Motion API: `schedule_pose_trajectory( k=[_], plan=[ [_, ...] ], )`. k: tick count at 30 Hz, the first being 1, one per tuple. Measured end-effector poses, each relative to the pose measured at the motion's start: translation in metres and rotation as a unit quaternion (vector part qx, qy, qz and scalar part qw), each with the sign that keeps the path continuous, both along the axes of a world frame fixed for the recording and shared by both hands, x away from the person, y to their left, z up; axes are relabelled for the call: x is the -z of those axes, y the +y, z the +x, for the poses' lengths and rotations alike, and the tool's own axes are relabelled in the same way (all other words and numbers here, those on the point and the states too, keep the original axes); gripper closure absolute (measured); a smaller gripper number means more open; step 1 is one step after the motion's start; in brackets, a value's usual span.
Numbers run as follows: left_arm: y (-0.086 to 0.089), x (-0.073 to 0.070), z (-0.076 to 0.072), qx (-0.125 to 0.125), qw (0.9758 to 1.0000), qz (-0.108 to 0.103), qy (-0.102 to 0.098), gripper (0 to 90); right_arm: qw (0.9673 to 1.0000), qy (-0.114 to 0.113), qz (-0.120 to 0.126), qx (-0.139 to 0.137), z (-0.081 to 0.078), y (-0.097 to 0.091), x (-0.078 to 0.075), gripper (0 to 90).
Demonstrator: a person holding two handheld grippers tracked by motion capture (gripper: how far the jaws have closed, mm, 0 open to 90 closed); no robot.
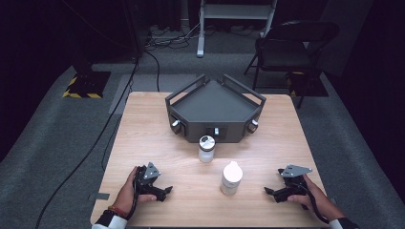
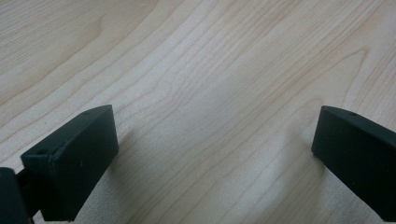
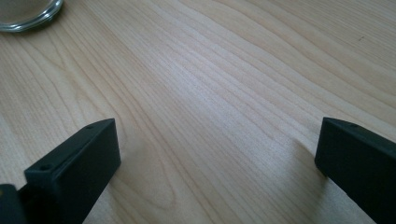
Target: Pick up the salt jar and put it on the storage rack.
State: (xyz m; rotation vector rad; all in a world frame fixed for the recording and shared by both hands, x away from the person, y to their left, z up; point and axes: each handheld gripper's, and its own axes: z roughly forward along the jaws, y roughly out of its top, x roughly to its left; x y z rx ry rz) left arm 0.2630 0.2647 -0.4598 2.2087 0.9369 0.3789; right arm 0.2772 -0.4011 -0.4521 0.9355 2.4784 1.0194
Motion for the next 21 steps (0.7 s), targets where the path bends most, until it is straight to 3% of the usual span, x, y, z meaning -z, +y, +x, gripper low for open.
schedule_pose_trajectory(
  k=[12, 15, 21],
  plan=[
    [-0.005, -0.002, -0.001, -0.004, 1.0000, 0.005, -0.008, 1.5, 1.0000, 0.000, 0.000, -0.002, 0.001, 0.000, 0.000, 0.0],
    [-0.004, -0.004, -0.002, -0.012, 0.9996, -0.022, -0.015, 1.5, 1.0000, 0.000, 0.000, -0.003, 0.001, 0.000, 0.000, 0.0],
    [-0.009, -0.011, -0.001, -0.014, 0.9984, -0.042, -0.033, 1.4, 1.0000, 0.000, 0.000, -0.004, 0.001, -0.001, 0.000, 0.0]
  ],
)
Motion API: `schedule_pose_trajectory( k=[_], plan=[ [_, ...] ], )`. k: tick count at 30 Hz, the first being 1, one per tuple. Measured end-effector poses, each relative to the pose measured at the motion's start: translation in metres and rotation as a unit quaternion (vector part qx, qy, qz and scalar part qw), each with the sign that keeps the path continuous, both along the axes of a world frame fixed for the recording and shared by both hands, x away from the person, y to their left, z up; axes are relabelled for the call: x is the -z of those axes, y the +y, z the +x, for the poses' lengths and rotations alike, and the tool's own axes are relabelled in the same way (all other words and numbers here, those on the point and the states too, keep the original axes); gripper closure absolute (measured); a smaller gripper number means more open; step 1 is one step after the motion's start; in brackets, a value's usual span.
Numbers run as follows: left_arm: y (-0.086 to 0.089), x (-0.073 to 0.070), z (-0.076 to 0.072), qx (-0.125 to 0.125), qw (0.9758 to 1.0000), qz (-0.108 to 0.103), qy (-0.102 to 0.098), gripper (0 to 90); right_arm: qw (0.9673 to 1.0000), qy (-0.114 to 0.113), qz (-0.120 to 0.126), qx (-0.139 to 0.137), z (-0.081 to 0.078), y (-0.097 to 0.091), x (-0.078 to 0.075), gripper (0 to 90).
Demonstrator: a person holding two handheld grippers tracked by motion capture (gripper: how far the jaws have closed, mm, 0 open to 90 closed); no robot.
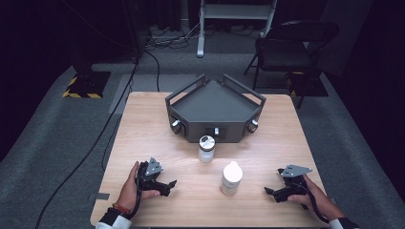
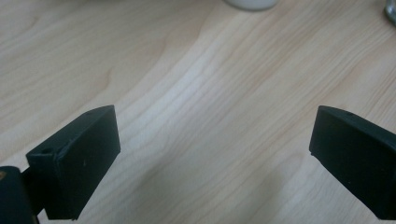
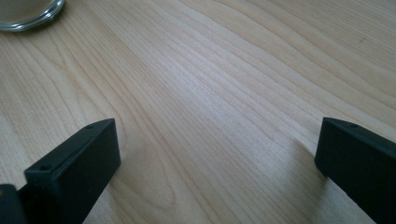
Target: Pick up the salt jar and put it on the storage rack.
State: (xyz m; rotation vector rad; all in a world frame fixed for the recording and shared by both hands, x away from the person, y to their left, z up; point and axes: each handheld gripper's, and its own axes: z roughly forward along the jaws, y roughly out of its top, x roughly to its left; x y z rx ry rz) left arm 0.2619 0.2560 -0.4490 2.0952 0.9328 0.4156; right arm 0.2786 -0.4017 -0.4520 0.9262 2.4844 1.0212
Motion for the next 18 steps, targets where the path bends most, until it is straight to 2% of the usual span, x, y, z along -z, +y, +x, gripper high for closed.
schedule_pose_trajectory(
  k=[9, 18],
  plan=[
    [-0.006, -0.009, 0.004, 0.008, 0.9999, -0.005, -0.014, 1.3, 1.0000, 0.000, 0.000, -0.001, 0.000, 0.000, 0.000, 0.0],
    [-0.020, -0.017, 0.019, 0.021, 0.9995, -0.005, -0.025, 1.2, 1.0000, 0.000, 0.000, -0.002, 0.001, 0.000, 0.000, 0.0]
  ],
)
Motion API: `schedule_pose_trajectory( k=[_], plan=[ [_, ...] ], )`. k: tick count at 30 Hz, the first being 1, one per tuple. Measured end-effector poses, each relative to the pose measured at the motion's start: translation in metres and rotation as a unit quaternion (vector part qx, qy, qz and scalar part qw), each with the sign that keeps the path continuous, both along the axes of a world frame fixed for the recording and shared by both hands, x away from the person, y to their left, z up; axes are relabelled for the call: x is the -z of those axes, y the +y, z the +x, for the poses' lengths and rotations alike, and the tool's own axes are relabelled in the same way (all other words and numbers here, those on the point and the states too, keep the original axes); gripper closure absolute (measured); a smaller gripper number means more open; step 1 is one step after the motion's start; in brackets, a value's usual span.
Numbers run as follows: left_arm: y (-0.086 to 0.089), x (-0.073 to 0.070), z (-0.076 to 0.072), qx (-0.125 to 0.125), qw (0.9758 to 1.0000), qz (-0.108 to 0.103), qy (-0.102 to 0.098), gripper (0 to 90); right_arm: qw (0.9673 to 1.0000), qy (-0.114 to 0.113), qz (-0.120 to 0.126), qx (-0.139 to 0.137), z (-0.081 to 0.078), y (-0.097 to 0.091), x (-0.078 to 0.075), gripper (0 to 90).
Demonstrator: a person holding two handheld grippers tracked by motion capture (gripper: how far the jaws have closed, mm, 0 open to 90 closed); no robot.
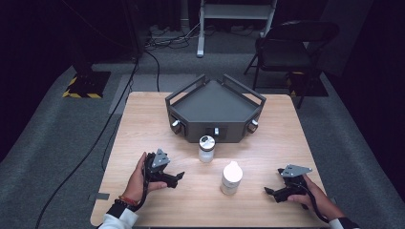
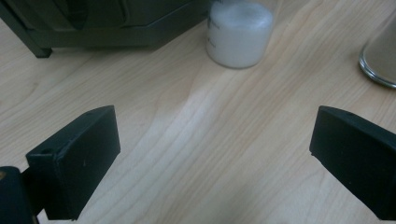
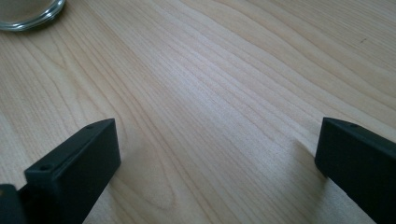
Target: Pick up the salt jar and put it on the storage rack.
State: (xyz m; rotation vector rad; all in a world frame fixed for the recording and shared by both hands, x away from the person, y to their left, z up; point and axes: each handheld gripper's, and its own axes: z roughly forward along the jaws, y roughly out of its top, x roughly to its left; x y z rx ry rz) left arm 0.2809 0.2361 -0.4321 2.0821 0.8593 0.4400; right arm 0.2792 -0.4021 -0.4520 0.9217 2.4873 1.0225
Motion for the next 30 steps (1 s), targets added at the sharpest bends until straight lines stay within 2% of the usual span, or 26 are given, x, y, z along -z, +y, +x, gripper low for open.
schedule_pose_trajectory(
  k=[14, 25, 30],
  plan=[
    [-0.032, -0.010, 0.023, 0.031, 0.9994, 0.003, -0.015, 1.1, 1.0000, 0.000, 0.000, -0.002, 0.001, 0.000, 0.000, 0.0],
    [-0.049, -0.010, 0.041, 0.043, 0.9989, -0.010, -0.014, 1.1, 1.0000, 0.000, 0.000, -0.002, 0.001, 0.000, 0.000, 0.0],
    [-0.057, -0.011, 0.049, 0.051, 0.9985, -0.009, -0.014, 1.2, 1.0000, 0.000, 0.000, -0.002, 0.000, 0.000, 0.000, 0.0]
  ],
)
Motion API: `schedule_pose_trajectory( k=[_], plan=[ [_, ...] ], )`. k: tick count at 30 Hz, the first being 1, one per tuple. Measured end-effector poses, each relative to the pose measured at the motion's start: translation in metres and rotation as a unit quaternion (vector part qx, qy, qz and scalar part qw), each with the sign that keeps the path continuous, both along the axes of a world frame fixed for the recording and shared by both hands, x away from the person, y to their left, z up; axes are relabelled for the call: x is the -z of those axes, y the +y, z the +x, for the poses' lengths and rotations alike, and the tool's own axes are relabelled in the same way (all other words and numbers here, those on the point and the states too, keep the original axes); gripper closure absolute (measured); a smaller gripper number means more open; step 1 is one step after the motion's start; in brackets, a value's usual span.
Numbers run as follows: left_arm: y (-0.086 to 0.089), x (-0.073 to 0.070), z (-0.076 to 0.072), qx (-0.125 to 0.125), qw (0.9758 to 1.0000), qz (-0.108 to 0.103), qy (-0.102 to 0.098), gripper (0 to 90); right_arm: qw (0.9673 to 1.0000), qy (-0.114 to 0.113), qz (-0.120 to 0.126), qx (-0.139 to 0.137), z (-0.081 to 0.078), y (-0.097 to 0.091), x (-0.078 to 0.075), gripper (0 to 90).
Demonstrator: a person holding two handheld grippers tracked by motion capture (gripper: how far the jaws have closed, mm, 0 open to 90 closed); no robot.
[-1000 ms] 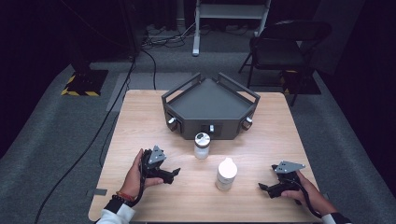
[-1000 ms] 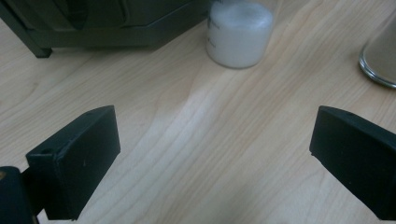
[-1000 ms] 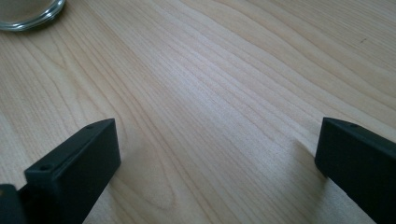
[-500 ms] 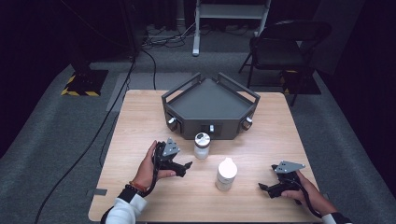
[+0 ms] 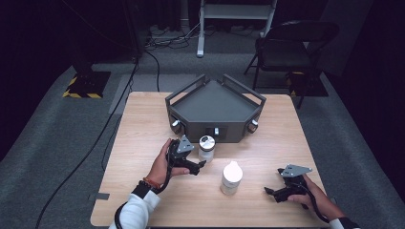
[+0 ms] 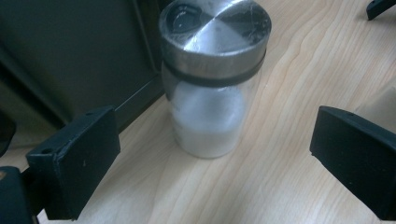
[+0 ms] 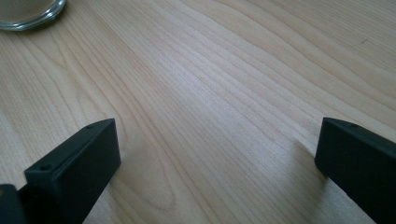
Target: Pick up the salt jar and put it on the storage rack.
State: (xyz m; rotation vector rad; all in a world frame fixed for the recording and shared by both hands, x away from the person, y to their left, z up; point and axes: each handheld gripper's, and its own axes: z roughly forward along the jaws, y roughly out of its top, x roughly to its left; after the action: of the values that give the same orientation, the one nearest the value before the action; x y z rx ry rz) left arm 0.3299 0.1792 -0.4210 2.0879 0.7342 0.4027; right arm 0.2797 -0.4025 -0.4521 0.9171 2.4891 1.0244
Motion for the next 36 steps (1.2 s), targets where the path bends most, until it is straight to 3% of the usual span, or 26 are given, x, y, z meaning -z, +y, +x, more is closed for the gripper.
schedule_pose_trajectory(
  k=[29, 36],
  plan=[
    [-0.024, 0.012, 0.034, 0.012, 0.9997, 0.004, 0.020, 1.5, 1.0000, 0.000, 0.000, 0.007, -0.005, 0.000, 0.000, 0.0],
    [-0.025, 0.018, 0.039, 0.020, 0.9997, -0.003, 0.015, 7.1, 1.0000, 0.000, 0.000, 0.007, -0.006, -0.001, 0.000, 0.0]
  ],
)
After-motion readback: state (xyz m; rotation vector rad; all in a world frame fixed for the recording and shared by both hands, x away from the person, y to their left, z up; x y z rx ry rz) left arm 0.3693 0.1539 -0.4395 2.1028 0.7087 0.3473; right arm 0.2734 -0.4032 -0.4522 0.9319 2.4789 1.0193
